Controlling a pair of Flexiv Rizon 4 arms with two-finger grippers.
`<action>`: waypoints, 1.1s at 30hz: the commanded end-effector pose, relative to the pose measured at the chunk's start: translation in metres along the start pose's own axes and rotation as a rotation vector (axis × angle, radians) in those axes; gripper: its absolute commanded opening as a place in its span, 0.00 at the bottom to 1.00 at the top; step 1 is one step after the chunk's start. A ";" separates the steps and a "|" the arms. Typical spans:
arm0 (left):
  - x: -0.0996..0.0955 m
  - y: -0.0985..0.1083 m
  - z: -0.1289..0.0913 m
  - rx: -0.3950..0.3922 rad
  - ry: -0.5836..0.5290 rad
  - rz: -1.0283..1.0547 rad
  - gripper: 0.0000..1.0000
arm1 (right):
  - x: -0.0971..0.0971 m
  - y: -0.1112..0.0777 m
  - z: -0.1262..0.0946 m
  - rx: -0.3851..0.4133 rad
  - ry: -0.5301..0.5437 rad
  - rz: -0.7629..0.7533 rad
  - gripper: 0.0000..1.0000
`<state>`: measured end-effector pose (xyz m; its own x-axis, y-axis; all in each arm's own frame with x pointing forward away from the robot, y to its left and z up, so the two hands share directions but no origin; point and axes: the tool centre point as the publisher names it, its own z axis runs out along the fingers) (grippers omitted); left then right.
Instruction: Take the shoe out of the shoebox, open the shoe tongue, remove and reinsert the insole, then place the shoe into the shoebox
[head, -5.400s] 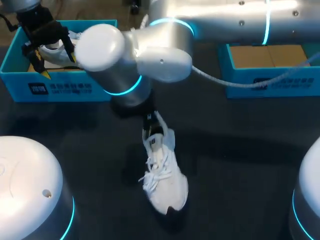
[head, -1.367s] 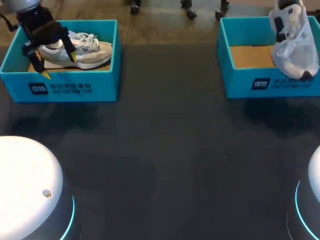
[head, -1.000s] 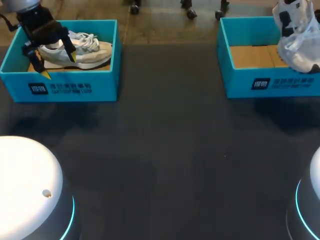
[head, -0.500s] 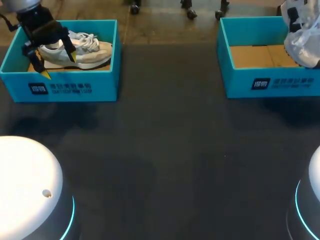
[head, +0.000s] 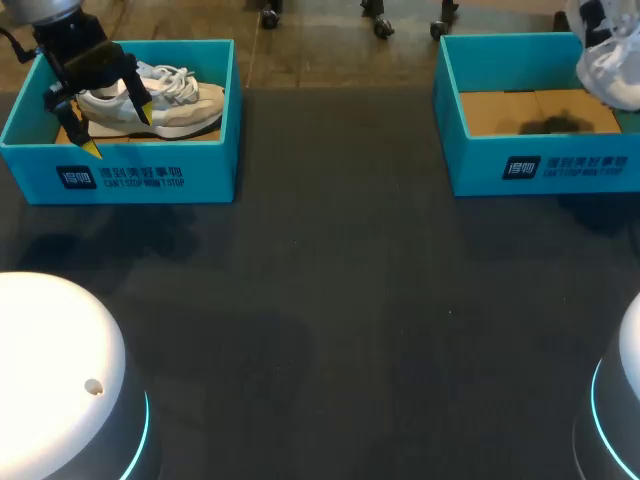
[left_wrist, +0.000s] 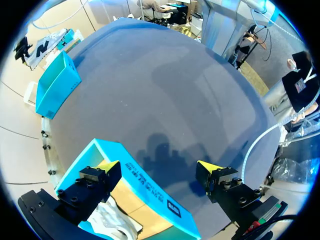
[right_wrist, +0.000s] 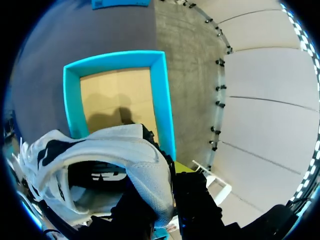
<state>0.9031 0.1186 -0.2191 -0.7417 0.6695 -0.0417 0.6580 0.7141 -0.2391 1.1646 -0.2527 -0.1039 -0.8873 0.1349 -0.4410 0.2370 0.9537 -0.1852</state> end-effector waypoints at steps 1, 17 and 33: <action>0.001 0.000 0.000 -0.002 0.001 0.000 1.00 | -0.006 -0.006 0.006 0.053 0.071 0.142 0.00; 0.001 0.000 0.000 -0.002 0.001 0.000 1.00 | 0.020 -0.032 -0.013 0.254 0.055 0.695 0.00; 0.001 0.000 0.000 -0.002 0.001 0.000 1.00 | 0.022 -0.029 -0.015 0.253 0.088 0.715 0.00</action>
<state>0.9031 0.1185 -0.2191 -0.7416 0.6695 -0.0417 0.6581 0.7140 -0.2391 1.1319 -0.2730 -0.0973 -0.5087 0.7269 -0.4613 0.8393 0.5380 -0.0779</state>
